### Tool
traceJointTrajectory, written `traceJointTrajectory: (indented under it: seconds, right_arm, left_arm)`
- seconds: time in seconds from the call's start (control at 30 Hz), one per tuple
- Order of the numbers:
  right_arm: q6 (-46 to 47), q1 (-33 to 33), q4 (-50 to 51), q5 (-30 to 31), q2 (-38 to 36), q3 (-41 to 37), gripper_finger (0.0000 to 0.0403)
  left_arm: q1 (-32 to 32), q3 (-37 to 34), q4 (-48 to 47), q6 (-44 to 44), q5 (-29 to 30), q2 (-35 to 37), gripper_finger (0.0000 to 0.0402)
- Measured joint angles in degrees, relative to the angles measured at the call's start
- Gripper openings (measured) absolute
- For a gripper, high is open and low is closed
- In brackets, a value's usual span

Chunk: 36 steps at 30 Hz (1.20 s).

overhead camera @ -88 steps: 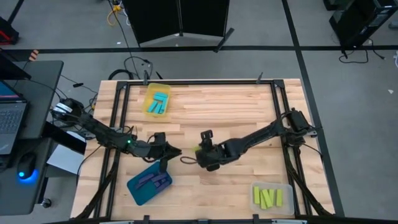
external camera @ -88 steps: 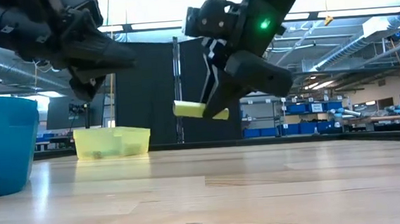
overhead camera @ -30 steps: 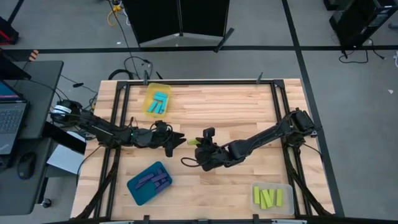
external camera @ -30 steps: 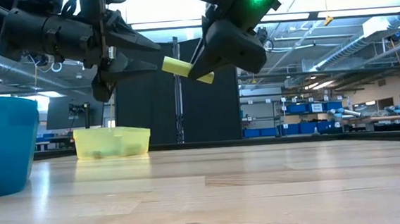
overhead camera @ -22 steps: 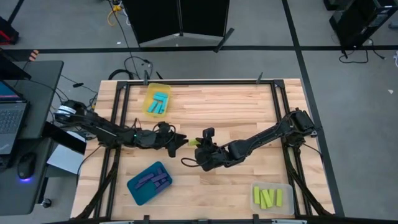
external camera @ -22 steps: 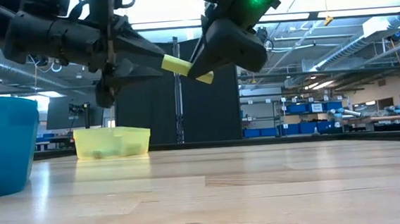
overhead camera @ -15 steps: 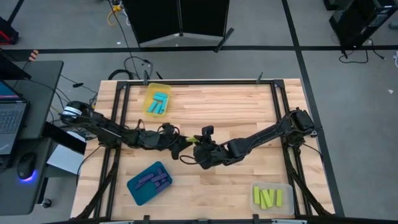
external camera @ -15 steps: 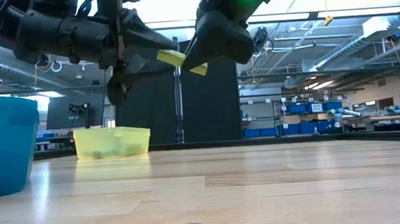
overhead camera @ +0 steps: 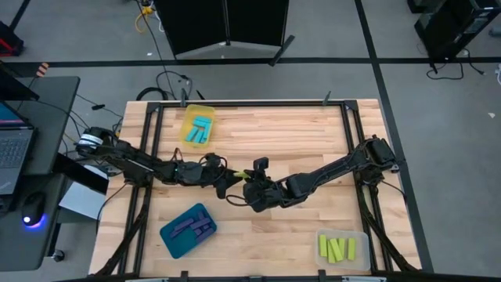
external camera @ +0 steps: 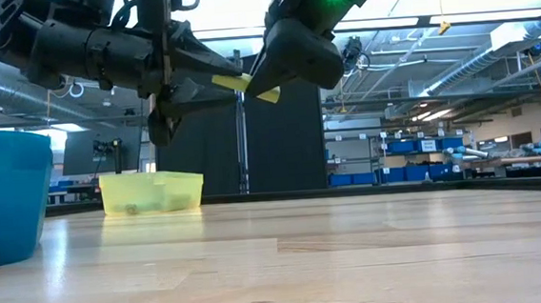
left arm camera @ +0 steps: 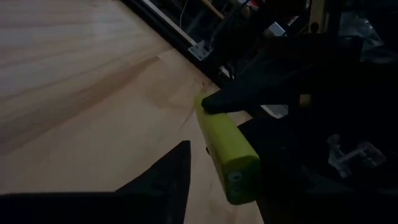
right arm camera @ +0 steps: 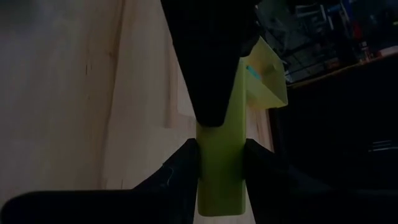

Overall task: Sort blocks
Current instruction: Put the green block into the transparent bin

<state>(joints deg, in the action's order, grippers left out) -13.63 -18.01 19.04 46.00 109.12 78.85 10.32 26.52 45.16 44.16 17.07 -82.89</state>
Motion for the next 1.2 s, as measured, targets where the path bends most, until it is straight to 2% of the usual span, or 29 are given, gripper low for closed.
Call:
traceJointTrajectory:
  seconds: [0.17, 0.4, 0.6, 0.83, 1.07, 1.2]
  right_arm:
    - [-0.06, 0.1, 0.11, -0.33, 0.0, -0.02, 0.0112]
    - [-0.32, 0.08, 0.49, -0.77, 0.04, -0.04, 0.0114]
    - [0.42, -0.37, -0.15, -0.09, 0.04, -0.04, 0.0149]
    - [-0.42, -3.21, -0.1, 9.71, 0.04, -0.04, 0.0184]
    - [1.98, -6.1, 6.43, 19.07, -1.82, -0.04, 0.0197]
    - [11.47, -6.4, 14.6, 18.46, -3.43, -0.04, 0.0185]
  left_arm:
    - [-1.39, 0.0, 0.08, 0.0, -2.98, 0.02, 0.013]
    - [-1.7, -0.09, -0.32, -3.04, -2.94, 0.02, 0.0063]
    - [-1.7, -0.09, -0.49, -10.33, -2.7, 0.02, 0.0063]
    - [-1.74, -0.09, -0.08, -15.79, -2.07, 0.02, 0.0063]
    - [-1.74, -0.02, -2.73, -21.5, 1.96, 3.0, 0.0063]
    - [-3.13, -0.05, -11.07, -28.58, 11.12, 9.79, 0.0063]
